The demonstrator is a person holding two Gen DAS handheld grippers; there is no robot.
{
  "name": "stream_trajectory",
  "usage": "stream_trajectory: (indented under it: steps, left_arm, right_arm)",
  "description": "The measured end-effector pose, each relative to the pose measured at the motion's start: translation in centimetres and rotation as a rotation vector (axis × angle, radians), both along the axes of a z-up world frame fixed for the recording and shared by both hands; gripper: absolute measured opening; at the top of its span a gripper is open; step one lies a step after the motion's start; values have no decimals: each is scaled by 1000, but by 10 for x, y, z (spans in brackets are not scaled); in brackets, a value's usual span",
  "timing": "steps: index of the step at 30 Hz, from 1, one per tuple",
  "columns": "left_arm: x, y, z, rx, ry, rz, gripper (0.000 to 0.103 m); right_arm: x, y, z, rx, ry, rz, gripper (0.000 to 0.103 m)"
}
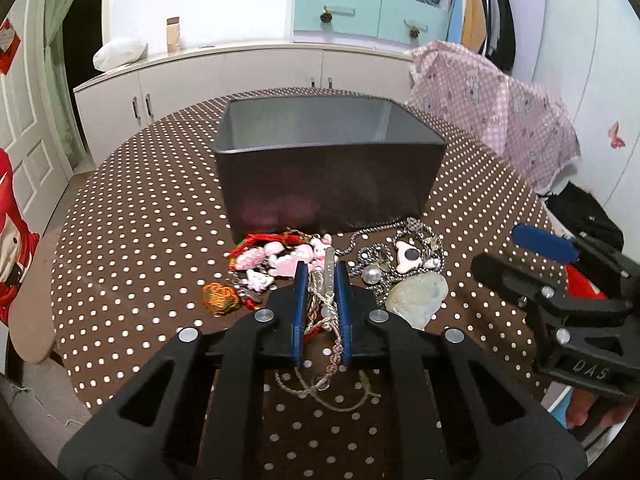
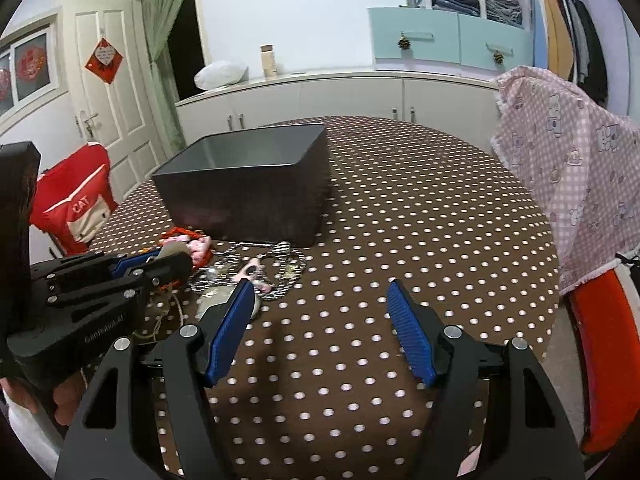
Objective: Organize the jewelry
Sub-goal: 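Grasp a thin chain necklace with the left tool while the right tool grasps the jade pendant, then lift the chain with the left tool while the right tool lifts the jade pendant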
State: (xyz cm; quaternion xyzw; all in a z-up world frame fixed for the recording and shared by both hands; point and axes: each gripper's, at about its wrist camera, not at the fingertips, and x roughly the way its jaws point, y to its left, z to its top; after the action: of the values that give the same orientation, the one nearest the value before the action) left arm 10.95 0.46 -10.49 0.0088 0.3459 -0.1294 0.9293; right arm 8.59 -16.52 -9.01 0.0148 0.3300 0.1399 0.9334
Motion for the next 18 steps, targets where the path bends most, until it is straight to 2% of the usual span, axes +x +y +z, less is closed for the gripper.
stream_trajectory:
  steps: [5,10,13,14,16,18]
  left_arm:
    - [-7,9,7,-22,-21,6,14]
    - [-22,20,9,-41,-45,27,14]
    - [-32,28,7,-53,-55,43,14]
    - [-33,31,6,-57,-56,47,14]
    - [-36,36,5,-75,-56,54,14]
    - [-38,39,4,-82,-57,58,14]
  right_arm:
    - [-1,16,0,5,6,63,65]
    - [2,38,-10,-65,23,86,65]
    - [1,55,-19,-151,-6,98,64]
    - [0,57,-20,-157,-18,107,61]
    - [2,58,-20,-133,-11,132,44]
    - [2,59,-19,-149,-20,139,41]
